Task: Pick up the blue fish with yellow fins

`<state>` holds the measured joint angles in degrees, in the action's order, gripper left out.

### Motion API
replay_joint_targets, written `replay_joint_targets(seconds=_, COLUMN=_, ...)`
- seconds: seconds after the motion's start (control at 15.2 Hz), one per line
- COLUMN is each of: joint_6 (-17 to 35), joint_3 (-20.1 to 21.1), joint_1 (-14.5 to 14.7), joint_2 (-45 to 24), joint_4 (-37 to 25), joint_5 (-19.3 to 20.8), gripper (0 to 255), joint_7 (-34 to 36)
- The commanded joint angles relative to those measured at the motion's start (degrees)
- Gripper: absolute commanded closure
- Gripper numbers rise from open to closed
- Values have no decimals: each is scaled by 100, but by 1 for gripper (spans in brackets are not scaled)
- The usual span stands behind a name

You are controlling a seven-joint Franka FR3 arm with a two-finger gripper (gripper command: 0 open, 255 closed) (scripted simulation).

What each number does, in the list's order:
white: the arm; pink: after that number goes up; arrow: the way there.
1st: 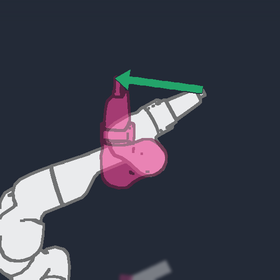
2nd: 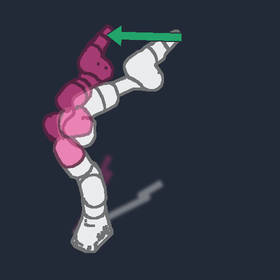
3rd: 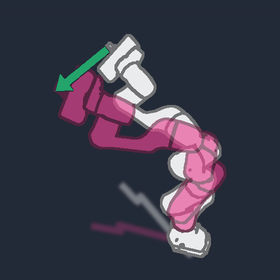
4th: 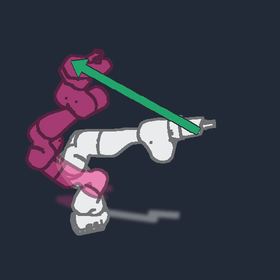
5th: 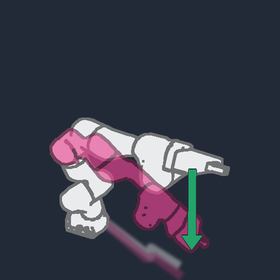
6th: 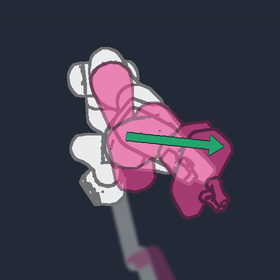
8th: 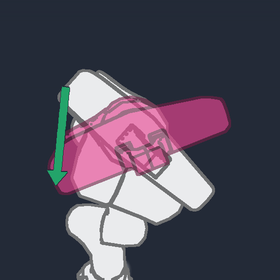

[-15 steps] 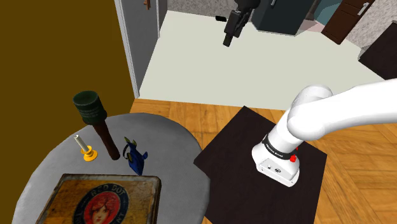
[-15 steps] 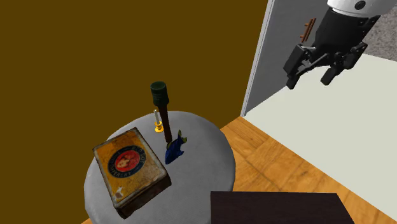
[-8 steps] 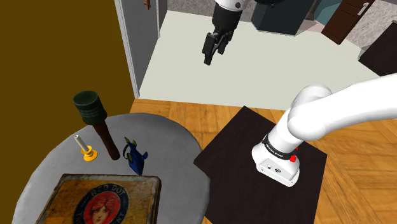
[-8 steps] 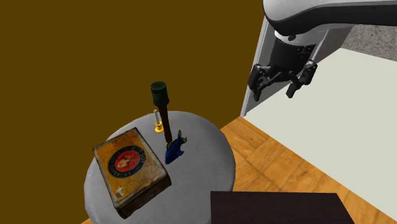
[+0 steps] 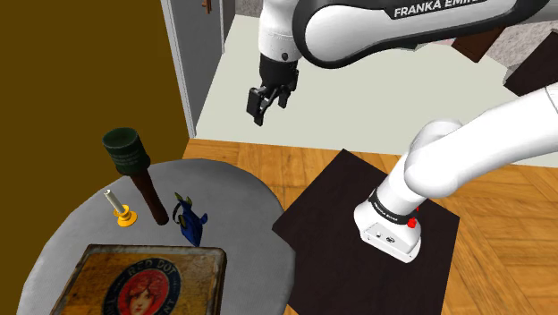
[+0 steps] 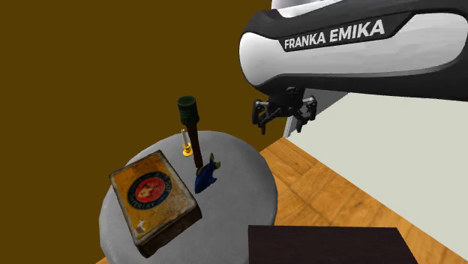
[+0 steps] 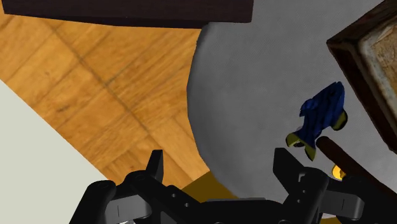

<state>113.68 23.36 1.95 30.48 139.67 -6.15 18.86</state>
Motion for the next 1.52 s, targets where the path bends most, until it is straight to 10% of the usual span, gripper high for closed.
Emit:
replay_joint_targets(seconds=0.0, joint_6=241, joint_3=268, joint_1=-46, joint_2=-331, joint_4=-55, joint_5=39, gripper=0, joint_7=374)
replay_joint_targets(seconds=0.79, joint_6=1204, joint_3=1691, joint_1=-353, joint_2=-3289, joint_4=-1223, joint_5=1768, gripper=0, joint_7=3348)
replay_joint_targets(seconds=1.45, joint_6=901, joint_3=1119, joint_1=869, joint_2=-6044, joint_4=-3192, joint_5=3565, gripper=0, joint_7=5417)
